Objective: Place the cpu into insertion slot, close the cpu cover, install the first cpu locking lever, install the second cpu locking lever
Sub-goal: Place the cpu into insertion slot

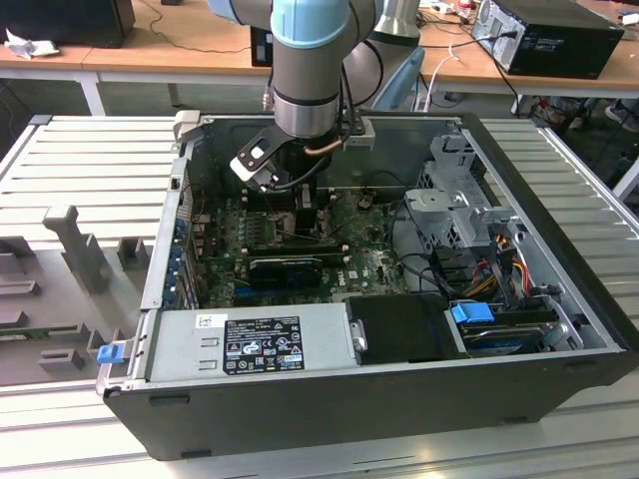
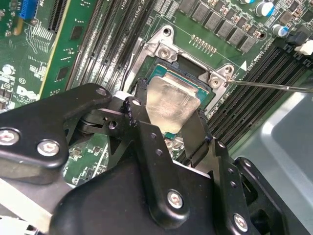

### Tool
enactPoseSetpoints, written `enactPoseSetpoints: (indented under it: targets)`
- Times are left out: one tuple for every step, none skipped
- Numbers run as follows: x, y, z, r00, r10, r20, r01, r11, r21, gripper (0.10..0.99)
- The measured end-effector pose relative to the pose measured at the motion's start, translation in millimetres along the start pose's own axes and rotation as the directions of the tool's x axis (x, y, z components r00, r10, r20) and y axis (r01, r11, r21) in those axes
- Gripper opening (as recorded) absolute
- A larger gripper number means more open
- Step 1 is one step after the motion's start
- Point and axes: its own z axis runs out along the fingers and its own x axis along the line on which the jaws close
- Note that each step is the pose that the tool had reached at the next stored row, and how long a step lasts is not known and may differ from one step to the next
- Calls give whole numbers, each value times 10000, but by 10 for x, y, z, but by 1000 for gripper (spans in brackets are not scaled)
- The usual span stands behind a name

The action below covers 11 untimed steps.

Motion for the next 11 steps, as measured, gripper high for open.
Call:
enactPoseSetpoints:
  targets:
    - [1, 2, 6, 10000, 2, -2, -2, 10000, 3, 529]
    - [1, 2, 12, 10000, 2, -2, -2, 10000, 5, 529]
    - [1, 3, 18, 10000, 1, -1, -1, 10000, 7, 529]
    - [1, 3, 26, 10000, 0, -1, 0, 10000, 8, 529]
    - [1, 3, 30, 10000, 0, -1, 0, 10000, 10, 529]
    - [2, 4, 37, 10000, 0, -1, 0, 10000, 12, 529]
    - [3, 5, 42, 10000, 0, -1, 0, 10000, 14, 529]
    - [3, 5, 46, 10000, 0, -1, 0, 10000, 14, 529]
    - [3, 5, 51, 10000, 1, 0, -1, 10000, 15, 529]
    - [3, 5, 53, 10000, 1, 0, -1, 10000, 16, 529]
    - [3, 5, 53, 10000, 0, 2, 0, 10000, 17, 529]
